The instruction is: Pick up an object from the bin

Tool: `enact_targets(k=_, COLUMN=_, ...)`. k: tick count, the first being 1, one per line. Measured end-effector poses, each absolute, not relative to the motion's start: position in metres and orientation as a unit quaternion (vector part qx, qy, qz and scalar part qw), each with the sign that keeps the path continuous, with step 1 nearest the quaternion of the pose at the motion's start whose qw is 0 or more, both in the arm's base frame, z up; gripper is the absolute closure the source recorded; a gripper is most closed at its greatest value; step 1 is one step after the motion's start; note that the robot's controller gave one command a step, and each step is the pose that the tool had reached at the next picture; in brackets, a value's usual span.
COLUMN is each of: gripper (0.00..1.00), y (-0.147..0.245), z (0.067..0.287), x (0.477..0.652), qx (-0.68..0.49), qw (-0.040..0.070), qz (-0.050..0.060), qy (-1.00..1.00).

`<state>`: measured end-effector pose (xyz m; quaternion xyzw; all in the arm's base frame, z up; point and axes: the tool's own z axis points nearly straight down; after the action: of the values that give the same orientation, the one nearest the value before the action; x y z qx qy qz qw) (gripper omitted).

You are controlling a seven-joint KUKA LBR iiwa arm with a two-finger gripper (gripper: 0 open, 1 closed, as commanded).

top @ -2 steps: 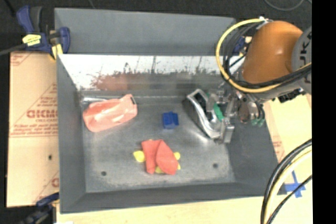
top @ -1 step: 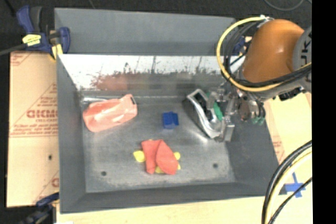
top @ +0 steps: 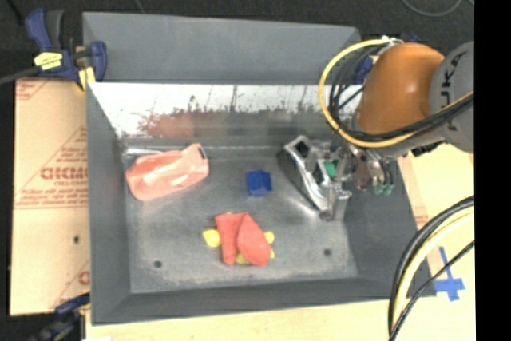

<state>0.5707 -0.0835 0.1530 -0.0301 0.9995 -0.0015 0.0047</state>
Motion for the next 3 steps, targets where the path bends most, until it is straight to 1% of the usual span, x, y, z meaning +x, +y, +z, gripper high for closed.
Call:
enact_targets(k=1, gripper=0.0, y=-0.071, z=0.091, x=0.554, qx=-0.029, qw=0.005, qz=-0.001, qy=1.0)
enact_targets(k=2, gripper=0.0, y=-0.062, z=0.056, x=0.552, qx=-0.025, qw=0.002, qz=-0.001, qy=1.0)
enact_targets(k=3, gripper=0.0, y=-0.018, z=0.072, x=0.598, qx=0.009, qw=0.005, qz=-0.002, qy=1.0)
